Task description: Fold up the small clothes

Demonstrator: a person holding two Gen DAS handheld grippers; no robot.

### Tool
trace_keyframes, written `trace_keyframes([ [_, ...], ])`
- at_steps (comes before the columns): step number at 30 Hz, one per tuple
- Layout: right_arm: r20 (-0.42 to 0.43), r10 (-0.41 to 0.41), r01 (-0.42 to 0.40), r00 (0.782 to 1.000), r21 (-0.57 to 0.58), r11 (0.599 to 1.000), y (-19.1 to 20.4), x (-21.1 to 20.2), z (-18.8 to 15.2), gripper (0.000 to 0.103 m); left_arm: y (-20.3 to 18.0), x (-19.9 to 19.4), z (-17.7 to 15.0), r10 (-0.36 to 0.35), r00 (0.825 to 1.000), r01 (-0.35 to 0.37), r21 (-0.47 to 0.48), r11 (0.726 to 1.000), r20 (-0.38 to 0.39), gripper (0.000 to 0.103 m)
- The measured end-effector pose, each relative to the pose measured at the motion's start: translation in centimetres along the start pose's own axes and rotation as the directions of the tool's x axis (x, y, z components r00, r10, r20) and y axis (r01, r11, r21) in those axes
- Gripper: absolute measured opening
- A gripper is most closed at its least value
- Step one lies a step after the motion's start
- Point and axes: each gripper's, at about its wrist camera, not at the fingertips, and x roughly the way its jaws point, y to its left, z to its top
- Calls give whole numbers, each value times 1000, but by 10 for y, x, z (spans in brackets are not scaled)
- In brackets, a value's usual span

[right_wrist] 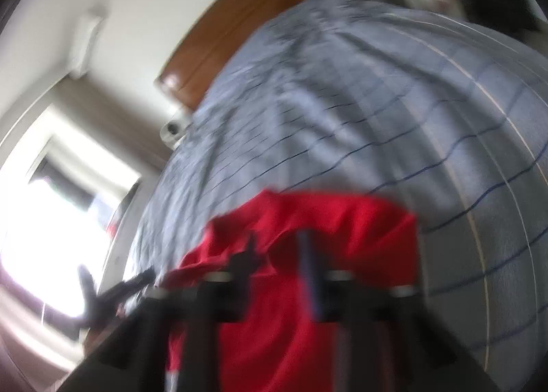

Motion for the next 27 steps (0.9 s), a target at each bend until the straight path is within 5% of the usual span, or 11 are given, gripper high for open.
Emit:
trace_keyframes([
  [2,20,20,-21,1000,22,1000,-4,-8,-4,50,1,-8,-11,-3,1000,3,69,998,-1,81],
  [4,-4,10,-11,1000,-106,994,11,-17,-16,50,-8,-14,-29,-8,1000,10,167,986,-10,87],
  [6,-76,7,-27,997,-265,964,33,-21,-35,50,-18,-14,-47,-21,998,36,272,962,-56,93],
  [8,-178,7,-69,984,-343,937,41,-20,-59,58,-25,-5,-70,54,993,-13,361,933,-105,93],
  [11,-271,-193,54,943,-447,893,28,-13,-97,59,-3,0,-75,138,982,-93,312,946,-126,90],
  [13,-222,-248,134,943,-428,894,11,-33,-107,57,12,-12,-67,73,988,-41,231,972,-134,88],
  [16,-153,-166,101,974,-363,926,5,-78,-117,60,-1,-27,-57,34,992,2,288,958,-118,90],
  [21,-94,-138,93,986,-377,921,2,-113,-145,65,-42,1,-38,139,985,-81,434,897,-103,96],
  [27,-77,-92,68,993,-273,960,-22,-121,-175,65,-29,64,2,273,951,-222,294,930,-146,92],
])
